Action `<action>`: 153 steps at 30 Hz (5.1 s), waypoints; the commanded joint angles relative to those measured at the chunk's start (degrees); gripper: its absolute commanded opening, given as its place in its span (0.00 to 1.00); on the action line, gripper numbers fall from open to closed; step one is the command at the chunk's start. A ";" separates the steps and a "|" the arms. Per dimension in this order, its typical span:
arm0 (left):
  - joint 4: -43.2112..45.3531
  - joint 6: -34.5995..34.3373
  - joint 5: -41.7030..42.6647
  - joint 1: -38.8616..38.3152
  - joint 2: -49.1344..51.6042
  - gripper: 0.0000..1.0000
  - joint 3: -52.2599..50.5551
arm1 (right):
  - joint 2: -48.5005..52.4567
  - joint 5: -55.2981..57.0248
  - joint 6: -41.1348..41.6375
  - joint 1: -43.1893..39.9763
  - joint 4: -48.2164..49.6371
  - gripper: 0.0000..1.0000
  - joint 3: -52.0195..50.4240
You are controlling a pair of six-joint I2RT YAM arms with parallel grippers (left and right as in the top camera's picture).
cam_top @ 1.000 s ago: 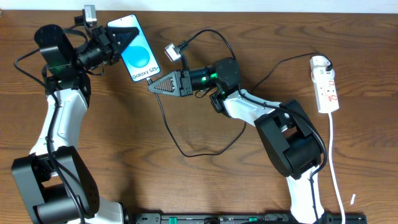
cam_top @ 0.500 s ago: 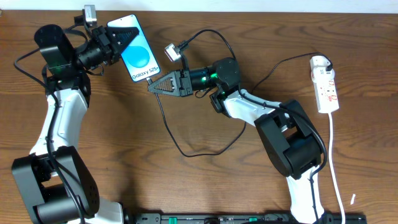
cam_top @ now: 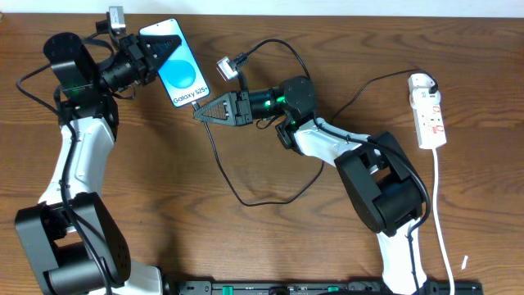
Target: Plug charger to phone and switch on socket
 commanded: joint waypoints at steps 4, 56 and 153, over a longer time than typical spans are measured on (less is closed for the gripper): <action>0.42 0.15 1.79 0.07 -0.96 0.08 0.83 | 0.02 5.29 1.01 0.39 0.24 0.01 0.35; 0.37 -2.93 4.72 8.11 -0.96 0.07 0.83 | 0.02 12.22 -34.86 -6.34 -45.24 0.99 0.35; -49.35 36.39 -36.68 -16.44 17.90 0.17 0.83 | -28.92 68.04 -58.62 -7.87 -105.37 0.99 2.49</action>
